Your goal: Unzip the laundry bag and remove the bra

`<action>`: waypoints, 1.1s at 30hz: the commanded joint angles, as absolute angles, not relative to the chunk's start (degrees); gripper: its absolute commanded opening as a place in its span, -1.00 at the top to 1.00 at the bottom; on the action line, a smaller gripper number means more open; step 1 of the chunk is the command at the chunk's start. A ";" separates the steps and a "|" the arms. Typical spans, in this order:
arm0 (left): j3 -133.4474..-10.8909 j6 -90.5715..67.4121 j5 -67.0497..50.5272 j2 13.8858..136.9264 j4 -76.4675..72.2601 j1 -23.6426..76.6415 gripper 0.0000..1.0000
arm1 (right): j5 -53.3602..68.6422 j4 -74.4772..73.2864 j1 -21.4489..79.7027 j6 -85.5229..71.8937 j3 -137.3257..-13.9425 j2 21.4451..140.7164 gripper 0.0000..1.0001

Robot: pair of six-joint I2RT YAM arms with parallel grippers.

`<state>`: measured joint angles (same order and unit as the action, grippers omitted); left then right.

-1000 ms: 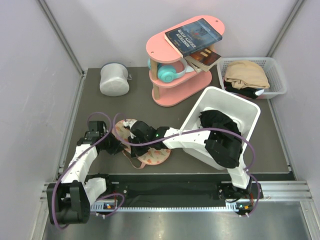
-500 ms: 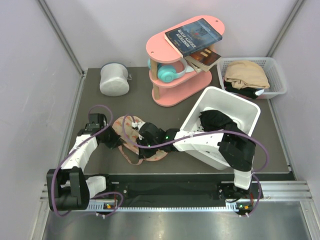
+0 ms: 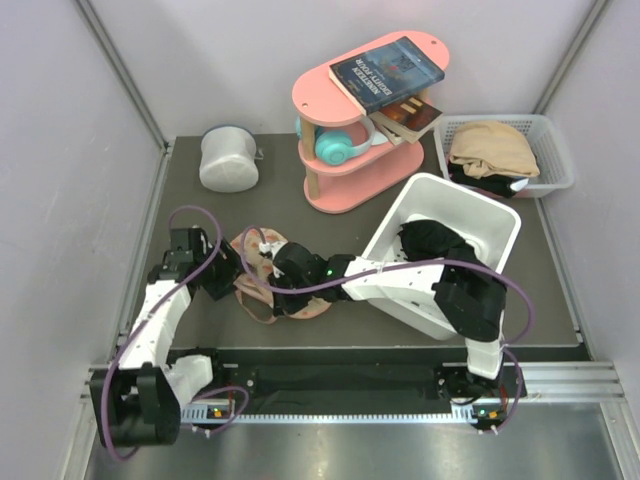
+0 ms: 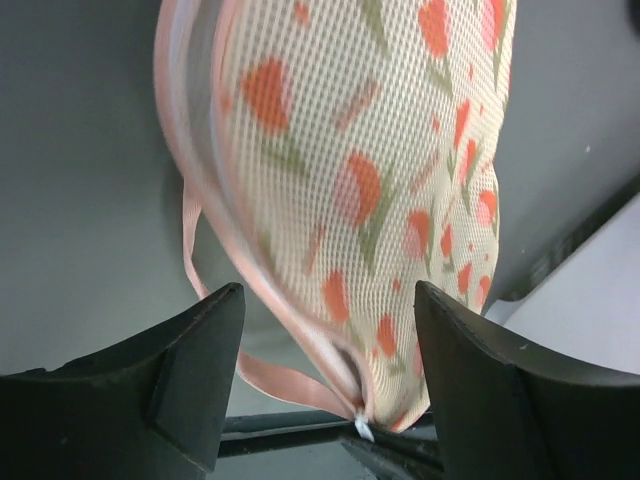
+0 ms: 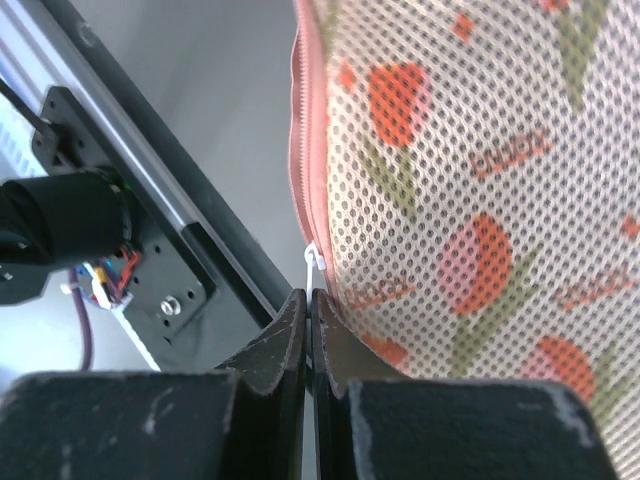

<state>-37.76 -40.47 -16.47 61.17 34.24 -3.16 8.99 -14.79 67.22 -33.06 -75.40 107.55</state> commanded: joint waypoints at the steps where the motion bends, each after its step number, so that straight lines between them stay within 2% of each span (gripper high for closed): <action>1: -33.24 -41.65 -17.14 53.19 38.58 -3.43 -0.47 | 10.72 -14.15 67.06 -32.17 -80.67 110.03 1.00; 6: -29.18 -44.56 -18.72 45.89 40.08 -3.43 -0.47 | 11.69 -14.41 67.24 -31.64 -83.58 112.15 1.00; 13: -29.01 -46.49 -19.86 47.63 36.93 -3.25 -0.44 | 12.22 -15.47 68.29 -30.85 -86.57 114.34 1.00; 16: -27.25 -47.63 -20.65 48.86 33.77 -3.25 -0.21 | 11.95 -15.64 68.55 -30.76 -86.66 114.26 1.00; 17: -26.81 -47.90 -21.44 49.39 33.14 -3.25 0.01 | 11.95 -15.82 68.55 -30.76 -86.57 114.26 1.00; 19: -25.67 -48.86 -21.97 49.83 31.13 -3.08 0.23 | 11.69 -15.73 68.55 -30.76 -86.49 114.00 1.00; 20: -25.40 -49.04 -21.97 50.10 30.68 -2.99 0.47 | 11.69 -15.65 68.55 -30.85 -86.31 113.91 1.00; 21: -25.14 -49.22 -22.06 50.27 30.24 -2.99 0.62 | 11.60 -15.73 68.55 -30.94 -86.31 113.82 1.00; 24: -25.31 -49.04 -21.97 51.24 29.09 -2.90 1.00 | 11.60 -15.64 68.56 -31.20 -86.04 113.73 1.00; 33: -28.82 -46.32 -19.60 57.47 28.47 -2.99 1.00 | 9.85 -15.29 68.47 -31.64 -80.61 110.22 1.00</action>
